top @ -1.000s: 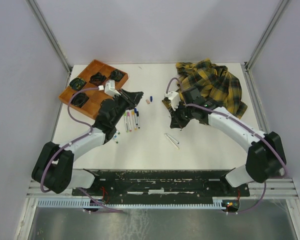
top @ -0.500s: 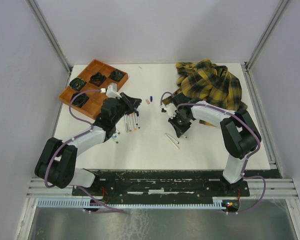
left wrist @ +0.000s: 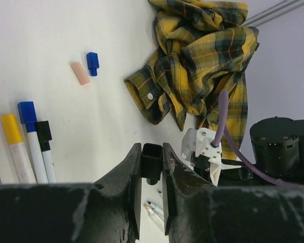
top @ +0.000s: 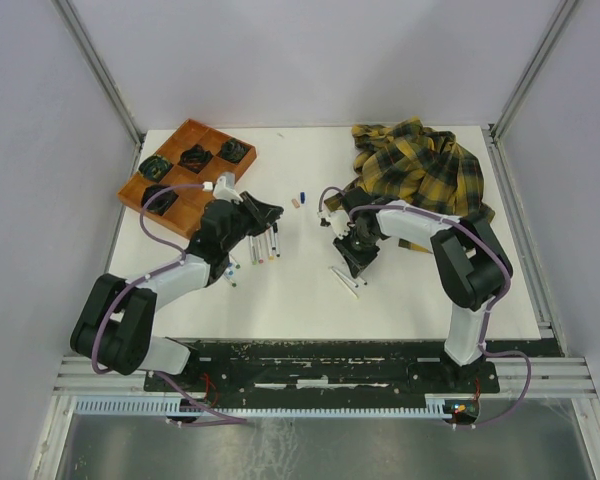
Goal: Open the pen caps
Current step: Place the pen at the center of the board, then place the pen cap at the center of the board.
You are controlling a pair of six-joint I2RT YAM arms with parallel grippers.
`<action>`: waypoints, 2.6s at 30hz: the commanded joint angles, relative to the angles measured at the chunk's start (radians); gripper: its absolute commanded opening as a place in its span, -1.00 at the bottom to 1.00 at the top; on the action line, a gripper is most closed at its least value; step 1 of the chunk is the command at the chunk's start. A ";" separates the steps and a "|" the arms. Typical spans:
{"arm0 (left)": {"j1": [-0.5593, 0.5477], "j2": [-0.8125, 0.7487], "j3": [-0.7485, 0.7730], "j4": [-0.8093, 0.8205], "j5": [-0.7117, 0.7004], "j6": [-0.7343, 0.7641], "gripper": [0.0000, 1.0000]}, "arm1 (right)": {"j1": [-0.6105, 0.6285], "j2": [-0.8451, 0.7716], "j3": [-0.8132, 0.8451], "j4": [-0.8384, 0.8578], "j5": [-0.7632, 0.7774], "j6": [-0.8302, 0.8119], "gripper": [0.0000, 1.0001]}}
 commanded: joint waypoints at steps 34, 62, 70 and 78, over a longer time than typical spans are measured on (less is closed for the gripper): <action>-0.168 0.453 0.668 -0.649 -0.283 0.164 -0.95 | -0.130 -0.306 0.064 -0.068 -0.049 -0.074 -0.23; -0.218 1.080 1.605 -1.226 -0.590 0.291 -0.84 | -0.209 -0.415 0.051 -0.052 -0.092 -0.066 -0.15; -0.216 1.101 1.607 -1.226 -0.587 0.297 -0.72 | -0.209 -0.416 0.049 -0.048 -0.099 -0.064 -0.15; -0.216 1.103 1.610 -1.226 -0.587 0.298 -0.60 | -0.209 -0.416 0.047 -0.047 -0.102 -0.064 -0.15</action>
